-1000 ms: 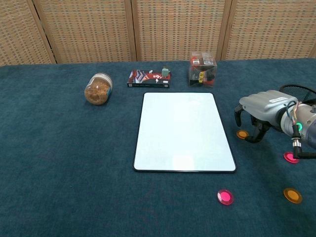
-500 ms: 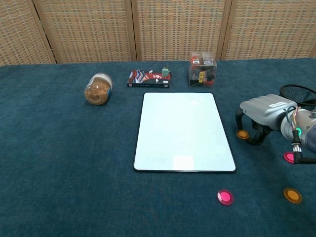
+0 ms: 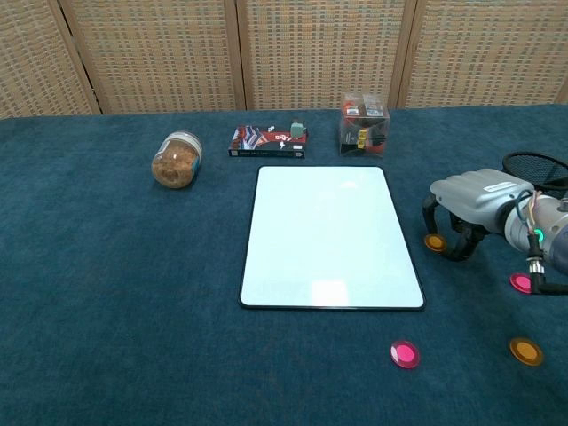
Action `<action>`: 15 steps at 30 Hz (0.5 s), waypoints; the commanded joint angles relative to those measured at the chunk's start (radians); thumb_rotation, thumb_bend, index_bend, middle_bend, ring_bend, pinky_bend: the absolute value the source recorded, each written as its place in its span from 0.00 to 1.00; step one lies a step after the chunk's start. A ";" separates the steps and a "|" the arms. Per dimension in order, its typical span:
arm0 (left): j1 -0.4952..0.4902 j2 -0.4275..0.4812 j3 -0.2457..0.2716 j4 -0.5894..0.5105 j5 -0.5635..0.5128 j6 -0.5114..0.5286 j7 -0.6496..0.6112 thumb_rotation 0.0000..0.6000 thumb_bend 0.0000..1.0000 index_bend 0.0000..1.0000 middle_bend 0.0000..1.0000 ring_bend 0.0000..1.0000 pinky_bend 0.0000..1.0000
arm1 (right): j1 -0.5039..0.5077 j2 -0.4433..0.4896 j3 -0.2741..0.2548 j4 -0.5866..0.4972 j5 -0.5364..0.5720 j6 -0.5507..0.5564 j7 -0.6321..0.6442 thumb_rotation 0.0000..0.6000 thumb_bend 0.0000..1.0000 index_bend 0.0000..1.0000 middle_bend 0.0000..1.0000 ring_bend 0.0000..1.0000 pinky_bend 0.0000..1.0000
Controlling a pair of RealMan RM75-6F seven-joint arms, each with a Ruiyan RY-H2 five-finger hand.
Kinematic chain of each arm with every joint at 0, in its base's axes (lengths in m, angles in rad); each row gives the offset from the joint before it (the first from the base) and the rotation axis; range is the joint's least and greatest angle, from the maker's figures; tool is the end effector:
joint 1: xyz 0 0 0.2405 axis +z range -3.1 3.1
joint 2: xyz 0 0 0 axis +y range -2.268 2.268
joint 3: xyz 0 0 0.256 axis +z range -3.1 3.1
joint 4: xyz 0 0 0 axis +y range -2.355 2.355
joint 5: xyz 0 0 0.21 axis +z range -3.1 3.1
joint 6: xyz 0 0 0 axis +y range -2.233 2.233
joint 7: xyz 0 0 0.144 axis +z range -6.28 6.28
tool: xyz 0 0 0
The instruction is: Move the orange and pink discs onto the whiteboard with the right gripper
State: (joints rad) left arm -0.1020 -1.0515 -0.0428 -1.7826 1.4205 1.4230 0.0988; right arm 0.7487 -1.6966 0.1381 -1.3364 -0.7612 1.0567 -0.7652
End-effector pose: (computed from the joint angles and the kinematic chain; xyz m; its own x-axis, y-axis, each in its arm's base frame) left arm -0.2925 0.1813 0.1591 0.3829 0.0791 0.9204 0.9216 0.0361 -0.3865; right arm -0.1938 -0.3444 -0.0467 0.6525 -0.2974 0.6970 -0.7545 -0.1700 0.6338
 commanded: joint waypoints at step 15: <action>-0.005 0.014 -0.002 0.000 -0.005 -0.012 -0.033 1.00 0.00 0.00 0.00 0.00 0.00 | 0.158 -0.070 0.162 -0.161 0.134 0.081 -0.180 1.00 0.36 0.53 1.00 1.00 1.00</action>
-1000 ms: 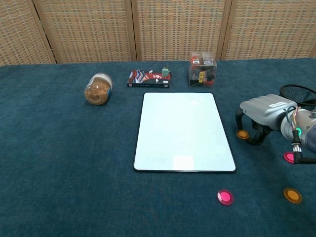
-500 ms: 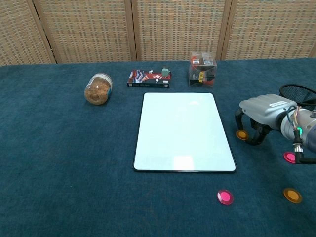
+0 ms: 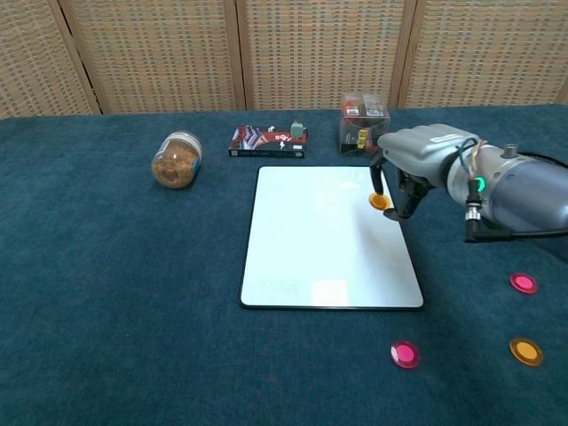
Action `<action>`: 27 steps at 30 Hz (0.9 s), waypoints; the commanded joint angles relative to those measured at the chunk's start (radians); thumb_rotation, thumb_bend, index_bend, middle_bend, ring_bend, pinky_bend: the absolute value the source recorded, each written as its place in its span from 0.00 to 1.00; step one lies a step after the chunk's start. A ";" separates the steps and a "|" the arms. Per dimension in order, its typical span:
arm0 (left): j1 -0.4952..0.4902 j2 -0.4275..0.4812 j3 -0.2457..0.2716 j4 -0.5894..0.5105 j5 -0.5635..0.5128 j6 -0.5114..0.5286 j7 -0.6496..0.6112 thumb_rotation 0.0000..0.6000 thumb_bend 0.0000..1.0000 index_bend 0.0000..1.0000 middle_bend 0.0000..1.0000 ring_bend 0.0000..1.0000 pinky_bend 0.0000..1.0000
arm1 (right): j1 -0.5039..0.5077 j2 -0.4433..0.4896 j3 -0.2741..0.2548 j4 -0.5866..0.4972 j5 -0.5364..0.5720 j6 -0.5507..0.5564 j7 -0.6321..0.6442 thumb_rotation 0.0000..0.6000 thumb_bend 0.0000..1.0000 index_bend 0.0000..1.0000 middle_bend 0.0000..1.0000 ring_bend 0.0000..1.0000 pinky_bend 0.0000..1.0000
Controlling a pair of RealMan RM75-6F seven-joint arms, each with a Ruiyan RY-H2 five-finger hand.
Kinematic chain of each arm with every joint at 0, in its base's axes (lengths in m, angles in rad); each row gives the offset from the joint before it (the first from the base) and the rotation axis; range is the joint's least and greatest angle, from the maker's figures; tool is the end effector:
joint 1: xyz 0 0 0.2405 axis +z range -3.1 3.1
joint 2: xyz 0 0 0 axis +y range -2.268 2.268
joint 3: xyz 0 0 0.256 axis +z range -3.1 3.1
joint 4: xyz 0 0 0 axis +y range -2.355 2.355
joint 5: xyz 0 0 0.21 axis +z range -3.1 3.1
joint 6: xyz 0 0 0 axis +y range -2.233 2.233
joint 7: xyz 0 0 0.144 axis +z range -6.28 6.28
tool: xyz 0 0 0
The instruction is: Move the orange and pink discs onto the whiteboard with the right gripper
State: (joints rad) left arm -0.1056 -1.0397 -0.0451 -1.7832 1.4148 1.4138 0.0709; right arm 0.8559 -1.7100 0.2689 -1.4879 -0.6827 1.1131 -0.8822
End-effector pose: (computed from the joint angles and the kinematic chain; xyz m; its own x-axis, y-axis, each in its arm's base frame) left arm -0.2936 0.1828 0.1619 0.3662 0.0829 0.9268 0.9281 0.0400 -0.3703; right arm -0.1122 -0.3562 -0.0430 0.5939 -0.2363 0.7691 -0.8038 -0.2154 0.5545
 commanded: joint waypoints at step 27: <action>0.003 0.026 0.014 -0.001 0.036 0.002 -0.060 1.00 0.00 0.00 0.00 0.00 0.00 | -0.053 0.083 -0.145 -0.254 -0.070 0.200 -0.035 1.00 0.24 0.37 1.00 1.00 1.00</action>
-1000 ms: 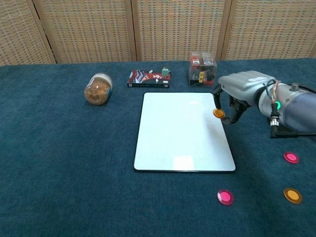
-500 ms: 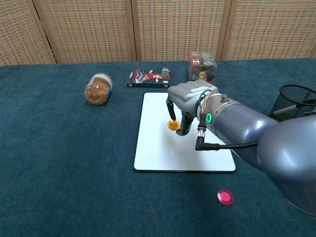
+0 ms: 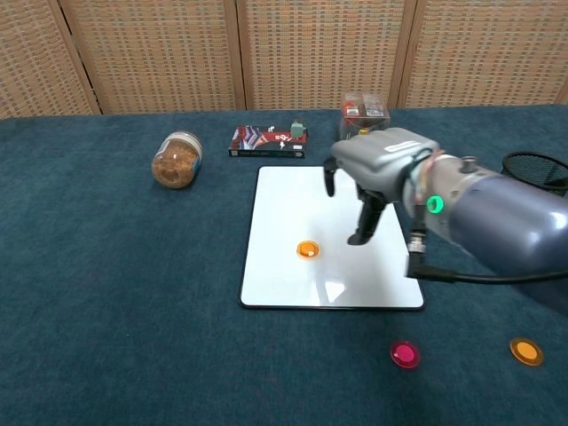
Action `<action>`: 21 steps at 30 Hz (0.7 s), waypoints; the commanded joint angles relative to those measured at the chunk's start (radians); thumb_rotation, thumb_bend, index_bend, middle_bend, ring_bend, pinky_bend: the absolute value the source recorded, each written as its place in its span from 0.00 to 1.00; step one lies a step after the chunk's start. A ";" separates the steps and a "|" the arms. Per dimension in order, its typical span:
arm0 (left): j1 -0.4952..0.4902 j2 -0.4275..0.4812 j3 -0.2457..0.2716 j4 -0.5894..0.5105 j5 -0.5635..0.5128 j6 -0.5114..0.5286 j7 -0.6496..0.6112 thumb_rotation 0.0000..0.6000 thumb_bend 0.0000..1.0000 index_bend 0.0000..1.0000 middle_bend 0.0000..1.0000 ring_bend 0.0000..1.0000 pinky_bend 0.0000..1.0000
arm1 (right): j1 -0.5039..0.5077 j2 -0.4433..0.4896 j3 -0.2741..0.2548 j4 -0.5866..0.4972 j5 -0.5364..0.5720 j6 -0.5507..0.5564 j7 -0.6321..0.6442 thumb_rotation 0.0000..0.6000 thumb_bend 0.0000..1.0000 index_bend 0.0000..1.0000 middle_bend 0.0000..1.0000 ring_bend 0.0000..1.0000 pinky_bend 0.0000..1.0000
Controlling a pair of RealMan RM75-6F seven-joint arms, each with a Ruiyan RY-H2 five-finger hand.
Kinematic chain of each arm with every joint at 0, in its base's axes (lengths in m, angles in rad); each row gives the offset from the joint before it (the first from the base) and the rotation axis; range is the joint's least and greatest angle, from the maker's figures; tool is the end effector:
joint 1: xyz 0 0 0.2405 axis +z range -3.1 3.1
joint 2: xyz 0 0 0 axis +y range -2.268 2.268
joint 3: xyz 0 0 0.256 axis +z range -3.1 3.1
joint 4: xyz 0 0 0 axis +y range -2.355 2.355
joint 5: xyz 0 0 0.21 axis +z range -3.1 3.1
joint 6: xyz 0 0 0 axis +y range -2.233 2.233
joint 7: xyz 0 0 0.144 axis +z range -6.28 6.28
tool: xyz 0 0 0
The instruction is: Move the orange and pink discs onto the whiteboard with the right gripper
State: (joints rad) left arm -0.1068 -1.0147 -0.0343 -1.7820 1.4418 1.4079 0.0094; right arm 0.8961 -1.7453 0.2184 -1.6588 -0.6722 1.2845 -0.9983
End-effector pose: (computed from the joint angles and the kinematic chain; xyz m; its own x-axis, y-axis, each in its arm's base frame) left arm -0.2933 0.1811 0.1664 0.3373 0.0935 0.9368 0.9400 0.0201 -0.3405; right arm -0.0753 -0.3185 -0.0497 0.6235 -0.2055 0.7544 -0.7764 -0.2765 0.5664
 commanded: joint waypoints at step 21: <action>0.011 -0.014 0.012 -0.009 0.026 0.023 0.043 1.00 0.00 0.00 0.00 0.00 0.00 | -0.326 0.246 -0.273 0.097 -0.335 -0.058 0.426 1.00 0.31 0.39 1.00 1.00 1.00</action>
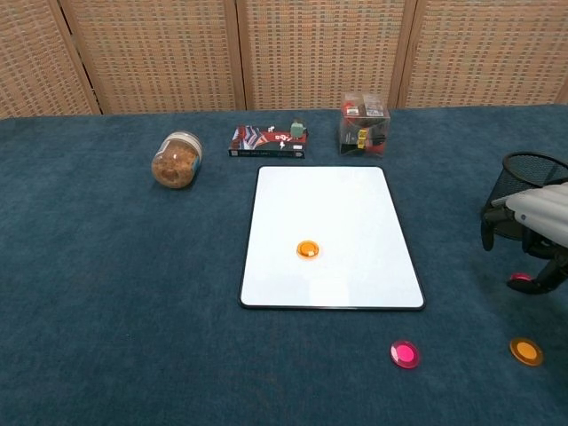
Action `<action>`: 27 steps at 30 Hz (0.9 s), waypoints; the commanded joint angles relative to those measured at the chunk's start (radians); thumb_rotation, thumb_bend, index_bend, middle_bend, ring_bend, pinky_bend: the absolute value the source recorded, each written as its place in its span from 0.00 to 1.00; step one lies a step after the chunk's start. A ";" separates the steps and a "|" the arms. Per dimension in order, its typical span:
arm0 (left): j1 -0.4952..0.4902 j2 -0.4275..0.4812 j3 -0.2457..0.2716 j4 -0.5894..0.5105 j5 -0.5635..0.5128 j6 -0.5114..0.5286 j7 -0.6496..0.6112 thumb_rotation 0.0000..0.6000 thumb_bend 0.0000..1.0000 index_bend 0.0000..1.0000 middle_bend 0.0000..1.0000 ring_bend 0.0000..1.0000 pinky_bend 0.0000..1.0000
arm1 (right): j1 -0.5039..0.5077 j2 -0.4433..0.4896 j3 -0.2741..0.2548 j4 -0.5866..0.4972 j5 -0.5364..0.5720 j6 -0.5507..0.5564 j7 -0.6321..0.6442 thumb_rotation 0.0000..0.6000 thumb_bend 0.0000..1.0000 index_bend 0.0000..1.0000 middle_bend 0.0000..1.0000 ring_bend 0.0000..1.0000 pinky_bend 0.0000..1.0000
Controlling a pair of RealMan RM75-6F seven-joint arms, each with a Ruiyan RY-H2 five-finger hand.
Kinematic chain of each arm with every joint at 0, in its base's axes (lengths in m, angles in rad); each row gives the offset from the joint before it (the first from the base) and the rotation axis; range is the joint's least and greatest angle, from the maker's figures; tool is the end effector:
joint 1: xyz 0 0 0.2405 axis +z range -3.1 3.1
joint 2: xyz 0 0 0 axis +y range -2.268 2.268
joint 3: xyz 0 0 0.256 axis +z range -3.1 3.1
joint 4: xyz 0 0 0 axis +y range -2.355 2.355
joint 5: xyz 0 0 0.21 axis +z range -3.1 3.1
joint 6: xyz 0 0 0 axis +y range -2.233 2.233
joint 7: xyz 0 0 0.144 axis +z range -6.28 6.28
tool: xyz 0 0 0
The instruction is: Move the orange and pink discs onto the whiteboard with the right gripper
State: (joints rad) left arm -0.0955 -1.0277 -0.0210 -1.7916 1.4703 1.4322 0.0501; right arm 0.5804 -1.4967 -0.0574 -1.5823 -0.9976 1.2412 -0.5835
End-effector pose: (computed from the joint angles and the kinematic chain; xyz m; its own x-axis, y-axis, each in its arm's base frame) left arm -0.2886 0.1750 0.1619 0.3589 0.0880 0.9292 0.9328 0.0008 -0.3604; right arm -0.2344 -0.2727 0.0018 0.6162 -0.2780 0.7369 -0.7873 -0.1899 0.5867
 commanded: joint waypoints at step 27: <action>0.001 0.003 0.000 -0.003 -0.003 0.001 0.000 1.00 0.00 0.00 0.00 0.00 0.00 | -0.064 -0.017 0.034 0.103 -0.033 -0.101 -0.009 1.00 0.31 0.39 1.00 1.00 1.00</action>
State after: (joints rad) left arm -0.0948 -1.0247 -0.0213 -1.7947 1.4671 1.4329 0.0503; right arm 0.5166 -1.5139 -0.0236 -1.4793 -1.0308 1.1404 -0.5921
